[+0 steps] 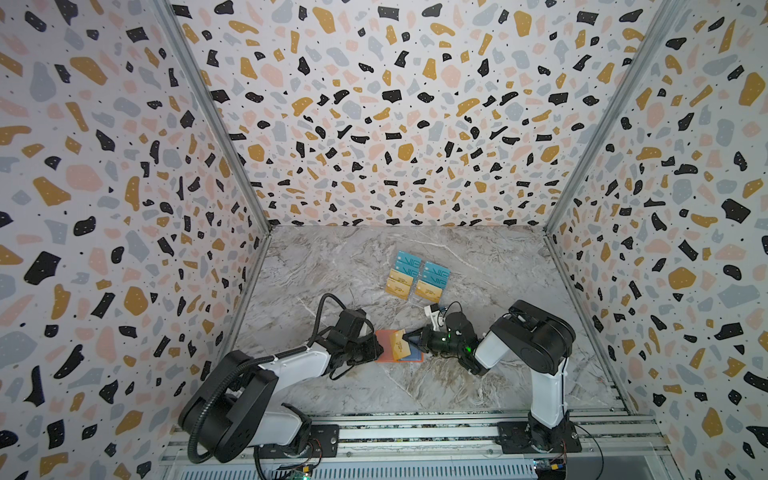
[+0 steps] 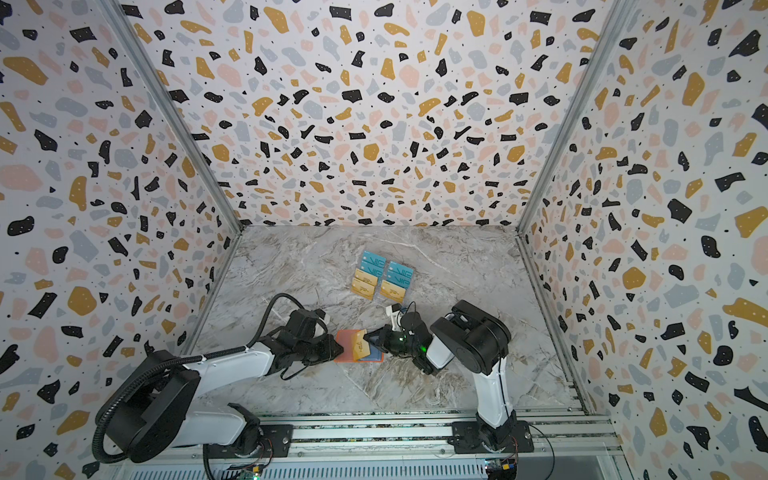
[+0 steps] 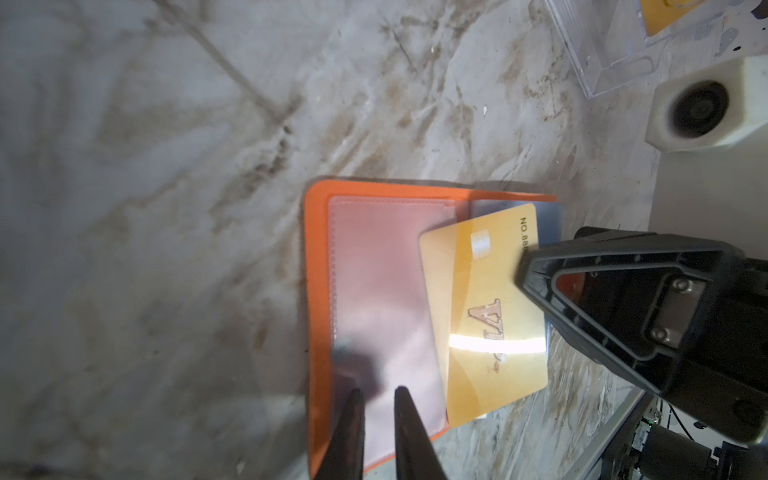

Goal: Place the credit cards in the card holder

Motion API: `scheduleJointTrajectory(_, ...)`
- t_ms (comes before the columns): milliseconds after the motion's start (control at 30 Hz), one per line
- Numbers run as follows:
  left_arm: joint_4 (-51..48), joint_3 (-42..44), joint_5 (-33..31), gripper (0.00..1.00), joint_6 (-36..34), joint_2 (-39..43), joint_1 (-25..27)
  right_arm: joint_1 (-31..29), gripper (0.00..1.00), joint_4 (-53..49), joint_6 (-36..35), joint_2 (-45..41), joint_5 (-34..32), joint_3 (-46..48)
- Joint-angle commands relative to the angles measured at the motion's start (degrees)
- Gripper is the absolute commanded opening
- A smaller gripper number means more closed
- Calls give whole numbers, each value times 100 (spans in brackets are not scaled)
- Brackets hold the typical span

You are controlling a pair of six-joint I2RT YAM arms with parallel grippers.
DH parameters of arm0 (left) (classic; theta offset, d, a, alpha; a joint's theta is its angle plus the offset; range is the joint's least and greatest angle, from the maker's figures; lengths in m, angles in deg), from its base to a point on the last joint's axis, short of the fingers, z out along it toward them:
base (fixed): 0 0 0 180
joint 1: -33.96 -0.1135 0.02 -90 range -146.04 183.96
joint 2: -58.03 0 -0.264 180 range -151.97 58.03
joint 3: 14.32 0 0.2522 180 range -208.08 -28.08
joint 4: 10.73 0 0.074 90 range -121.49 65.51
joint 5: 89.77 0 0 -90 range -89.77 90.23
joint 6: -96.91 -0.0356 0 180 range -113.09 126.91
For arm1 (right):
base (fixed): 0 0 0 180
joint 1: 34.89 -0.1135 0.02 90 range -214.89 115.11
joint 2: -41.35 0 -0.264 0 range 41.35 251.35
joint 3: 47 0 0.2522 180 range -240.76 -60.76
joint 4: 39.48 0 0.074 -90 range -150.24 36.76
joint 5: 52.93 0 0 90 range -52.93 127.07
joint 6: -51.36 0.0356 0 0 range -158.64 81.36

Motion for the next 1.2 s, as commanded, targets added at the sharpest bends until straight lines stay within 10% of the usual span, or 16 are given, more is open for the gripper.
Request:
scheduleJointTrajectory(0, -138, 76, 93, 17, -13, -23, 11, -64, 0, 156, 78, 102, -194, 27)
scheduleJointTrajectory(900, -16, -20, 396, 19, 223, 122, 5, -361, 0, -136, 52, 237, -523, -137)
scheduleJointTrajectory(1167, -265, -213, 75, 32, 250, 362, -24, -398, 27, -1447, -601, -285, -581, -321)
